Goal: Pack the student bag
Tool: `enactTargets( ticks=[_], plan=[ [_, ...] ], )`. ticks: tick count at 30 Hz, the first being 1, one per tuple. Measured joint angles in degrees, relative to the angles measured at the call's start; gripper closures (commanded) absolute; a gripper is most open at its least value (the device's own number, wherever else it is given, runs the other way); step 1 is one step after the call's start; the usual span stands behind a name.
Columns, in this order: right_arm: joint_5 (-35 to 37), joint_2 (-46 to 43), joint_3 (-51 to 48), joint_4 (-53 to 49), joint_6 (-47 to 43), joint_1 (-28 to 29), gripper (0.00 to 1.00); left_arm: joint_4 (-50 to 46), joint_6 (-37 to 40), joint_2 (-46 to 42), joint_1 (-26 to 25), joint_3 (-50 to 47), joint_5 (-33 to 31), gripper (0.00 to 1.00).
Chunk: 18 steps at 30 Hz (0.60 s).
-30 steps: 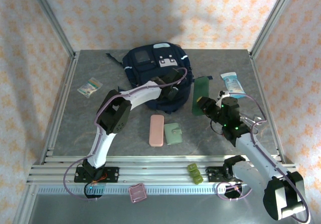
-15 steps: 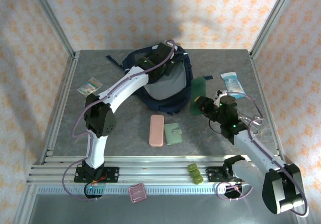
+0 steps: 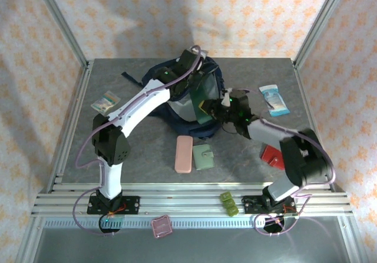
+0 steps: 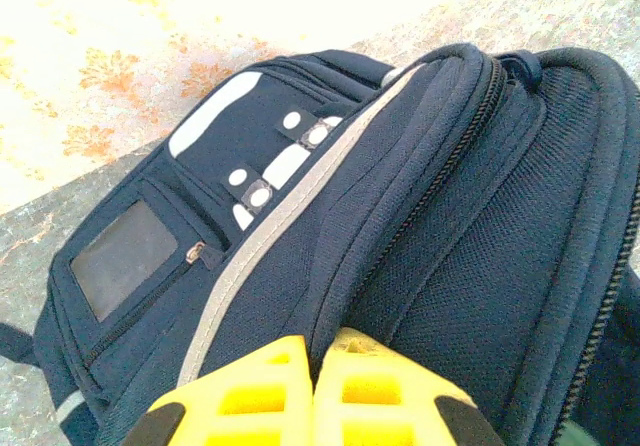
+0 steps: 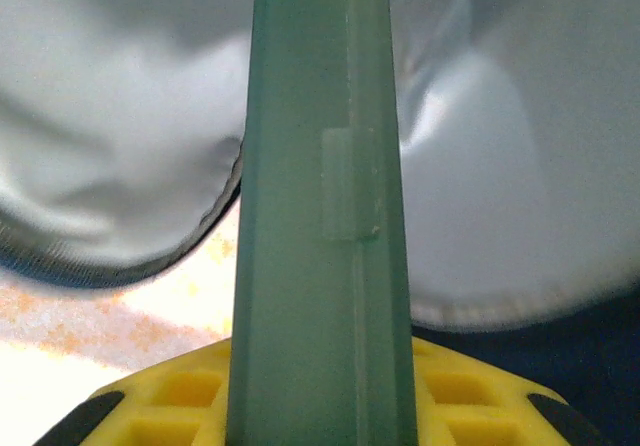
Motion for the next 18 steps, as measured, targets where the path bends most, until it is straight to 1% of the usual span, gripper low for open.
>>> enactTargets(
  ticks=[6, 9, 12, 14, 16, 18],
  plan=[
    [-4.4, 18.1, 16.1, 1.1, 2.4, 1.6, 0.73, 0.0, -1.0, -3.1, -0.6, -0.9, 0.7, 1.0],
    [-5.6, 26.3, 24.8, 1.1, 4.4, 2.3, 0.67, 0.0, -1.5, -4.3, -0.7, -1.8, 1.4, 1.0],
    [-5.9, 33.1, 32.7, 1.2, 7.8, 2.4, 0.5, 0.0, -2.2, -5.5, -1.0, -3.3, 1.9, 1.0],
    [-6.2, 36.2, 36.2, 2.1, 10.7, 2.4, 0.31, 0.7, -2.7, -6.0, -1.3, -4.7, 2.4, 1.0],
    [-6.4, 37.3, 37.7, 3.2, 12.2, 2.4, 0.21, 1.9, -3.1, -6.7, -1.4, -6.6, 2.7, 1.0],
    [-5.9, 37.0, 37.7, 3.4, 12.6, 2.5, 0.15, 3.7, -3.8, -7.6, -1.5, -8.7, 2.5, 1.0]
  ],
)
